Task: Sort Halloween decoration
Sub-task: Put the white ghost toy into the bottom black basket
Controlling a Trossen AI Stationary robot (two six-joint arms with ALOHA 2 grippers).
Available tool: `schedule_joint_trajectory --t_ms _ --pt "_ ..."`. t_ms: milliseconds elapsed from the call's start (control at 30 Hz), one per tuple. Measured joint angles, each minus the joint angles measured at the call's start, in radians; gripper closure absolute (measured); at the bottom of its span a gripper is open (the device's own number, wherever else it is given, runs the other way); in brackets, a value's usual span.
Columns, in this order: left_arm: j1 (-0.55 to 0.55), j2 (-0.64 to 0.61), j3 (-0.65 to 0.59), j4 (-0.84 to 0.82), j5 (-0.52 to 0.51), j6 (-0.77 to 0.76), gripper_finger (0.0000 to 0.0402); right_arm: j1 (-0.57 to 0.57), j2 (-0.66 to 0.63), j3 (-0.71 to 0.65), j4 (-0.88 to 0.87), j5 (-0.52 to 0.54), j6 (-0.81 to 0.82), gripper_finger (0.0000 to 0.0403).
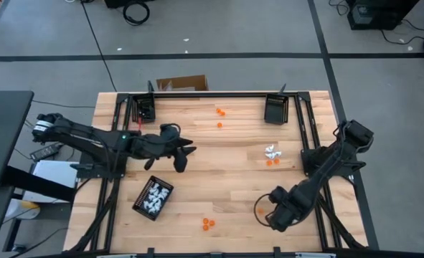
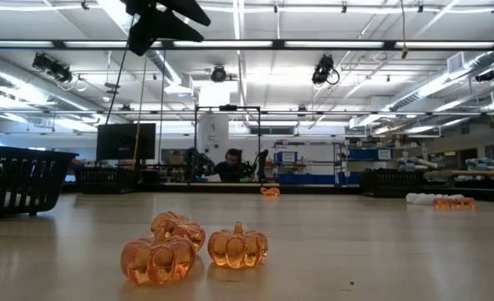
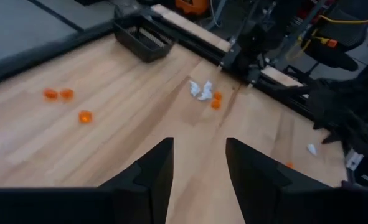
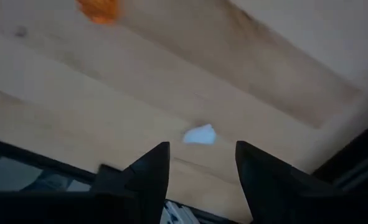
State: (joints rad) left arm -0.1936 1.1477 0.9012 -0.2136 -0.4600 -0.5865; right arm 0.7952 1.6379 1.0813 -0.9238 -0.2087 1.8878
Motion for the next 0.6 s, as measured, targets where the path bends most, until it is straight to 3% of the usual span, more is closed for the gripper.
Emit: schedule_joint_trajectory --t_ms 367,600 --pt "0.0 0.092 0.0 0.029 0.012 -0.094 0.0246 0.073 0.0 -0.177 0.333 -0.017 0.173 0.0213" --pt "0.0 0.098 0.001 0.031 0.022 -0.099 0.0246 0.088 0.0 -0.23 0.355 -0.017 0.195 0.0213"
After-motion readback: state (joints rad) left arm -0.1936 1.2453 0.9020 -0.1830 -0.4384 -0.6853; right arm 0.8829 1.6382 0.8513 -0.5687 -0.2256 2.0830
